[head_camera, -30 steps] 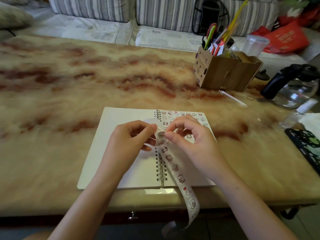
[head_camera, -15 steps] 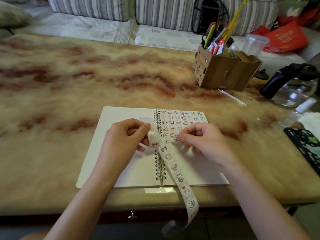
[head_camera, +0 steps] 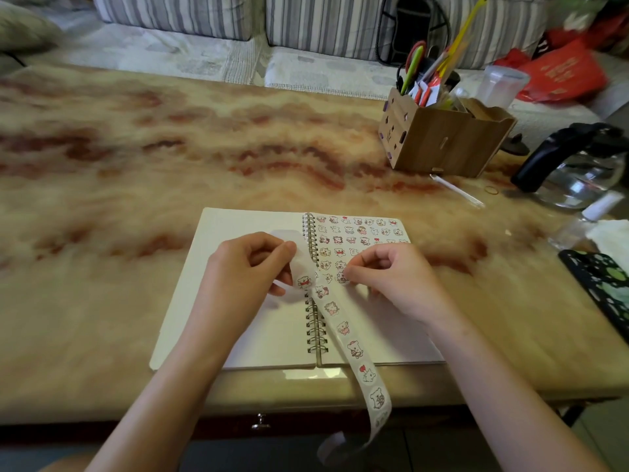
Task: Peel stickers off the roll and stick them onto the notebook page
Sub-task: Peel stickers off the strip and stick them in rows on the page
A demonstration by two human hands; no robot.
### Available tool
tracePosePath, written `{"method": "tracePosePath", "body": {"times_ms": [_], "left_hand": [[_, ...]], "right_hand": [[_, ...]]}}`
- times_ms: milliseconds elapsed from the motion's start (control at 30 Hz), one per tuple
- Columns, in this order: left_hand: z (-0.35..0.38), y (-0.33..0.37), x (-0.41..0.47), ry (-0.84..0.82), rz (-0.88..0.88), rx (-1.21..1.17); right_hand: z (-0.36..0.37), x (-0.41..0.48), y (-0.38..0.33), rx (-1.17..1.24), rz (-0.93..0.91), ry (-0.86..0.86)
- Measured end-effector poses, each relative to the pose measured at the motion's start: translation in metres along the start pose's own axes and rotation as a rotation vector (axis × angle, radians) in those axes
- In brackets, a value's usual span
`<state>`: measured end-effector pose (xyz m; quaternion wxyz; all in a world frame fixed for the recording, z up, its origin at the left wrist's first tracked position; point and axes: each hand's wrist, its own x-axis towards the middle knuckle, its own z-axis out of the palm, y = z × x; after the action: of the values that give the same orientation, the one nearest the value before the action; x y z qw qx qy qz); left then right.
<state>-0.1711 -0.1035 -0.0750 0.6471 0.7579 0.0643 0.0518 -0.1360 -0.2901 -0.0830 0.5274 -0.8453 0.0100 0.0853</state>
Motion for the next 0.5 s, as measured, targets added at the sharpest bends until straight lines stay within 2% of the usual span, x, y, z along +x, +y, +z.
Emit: {"method": "tracePosePath", "body": {"times_ms": [500], "left_hand": [[0.0016, 0.0008, 0.0, -0.006, 0.006, -0.002]], "right_hand": [[0.0073, 0.001, 0.0042, -0.093, -0.032, 0.074]]}}
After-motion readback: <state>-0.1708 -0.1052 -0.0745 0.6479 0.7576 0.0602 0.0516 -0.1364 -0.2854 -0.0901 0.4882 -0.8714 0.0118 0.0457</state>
